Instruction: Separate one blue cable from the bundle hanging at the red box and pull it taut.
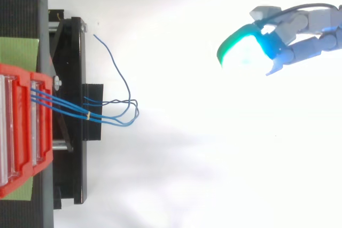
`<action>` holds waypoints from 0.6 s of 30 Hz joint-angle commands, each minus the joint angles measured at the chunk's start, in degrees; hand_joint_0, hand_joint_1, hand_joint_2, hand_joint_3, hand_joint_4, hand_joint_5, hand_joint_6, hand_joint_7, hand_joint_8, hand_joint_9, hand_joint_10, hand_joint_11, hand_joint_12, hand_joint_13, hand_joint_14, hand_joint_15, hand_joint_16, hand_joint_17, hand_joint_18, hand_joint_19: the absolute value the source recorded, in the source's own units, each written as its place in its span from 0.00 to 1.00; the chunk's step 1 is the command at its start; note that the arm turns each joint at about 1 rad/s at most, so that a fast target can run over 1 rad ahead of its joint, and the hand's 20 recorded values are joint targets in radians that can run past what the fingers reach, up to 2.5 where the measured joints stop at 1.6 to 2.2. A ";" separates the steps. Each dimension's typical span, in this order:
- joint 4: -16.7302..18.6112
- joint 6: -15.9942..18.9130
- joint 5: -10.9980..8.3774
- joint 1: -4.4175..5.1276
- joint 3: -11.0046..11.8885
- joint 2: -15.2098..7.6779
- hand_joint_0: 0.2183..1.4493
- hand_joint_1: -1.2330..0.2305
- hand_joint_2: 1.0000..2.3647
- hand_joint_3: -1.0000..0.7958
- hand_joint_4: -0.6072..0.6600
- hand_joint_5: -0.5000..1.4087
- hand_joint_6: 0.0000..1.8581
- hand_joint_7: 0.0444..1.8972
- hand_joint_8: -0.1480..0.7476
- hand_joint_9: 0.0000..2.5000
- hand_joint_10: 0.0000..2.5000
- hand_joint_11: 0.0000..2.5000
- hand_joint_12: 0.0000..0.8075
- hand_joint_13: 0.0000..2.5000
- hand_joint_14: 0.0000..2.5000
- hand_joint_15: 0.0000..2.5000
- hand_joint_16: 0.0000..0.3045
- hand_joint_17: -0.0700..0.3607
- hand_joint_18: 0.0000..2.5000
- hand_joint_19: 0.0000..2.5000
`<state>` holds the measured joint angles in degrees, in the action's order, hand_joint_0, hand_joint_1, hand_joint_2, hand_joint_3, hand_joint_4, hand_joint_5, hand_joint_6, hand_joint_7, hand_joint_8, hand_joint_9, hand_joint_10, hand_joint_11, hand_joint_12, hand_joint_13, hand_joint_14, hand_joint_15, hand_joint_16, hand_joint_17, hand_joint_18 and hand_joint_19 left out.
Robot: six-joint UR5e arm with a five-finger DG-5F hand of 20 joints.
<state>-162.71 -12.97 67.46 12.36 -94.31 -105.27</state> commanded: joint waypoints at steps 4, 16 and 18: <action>1.70 -0.39 -1.54 1.62 0.00 -1.34 0.27 0.49 0.00 0.31 0.68 0.15 0.27 0.39 0.49 0.16 0.00 0.05 0.37 0.04 0.00 0.00 0.12 0.35 0.00 0.02; 3.98 1.28 -2.07 2.41 0.00 -4.33 0.26 0.48 0.00 0.31 0.68 0.15 0.27 0.38 0.48 0.16 0.00 0.05 0.37 0.06 0.00 0.00 0.12 0.35 0.02 0.03; 5.30 1.54 -2.42 2.59 0.00 -5.03 0.26 0.48 0.00 0.31 0.68 0.14 0.27 0.38 0.49 0.16 0.00 0.05 0.37 0.07 0.00 0.00 0.12 0.35 0.03 0.03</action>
<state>-158.73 -11.80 65.39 14.78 -94.31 -109.56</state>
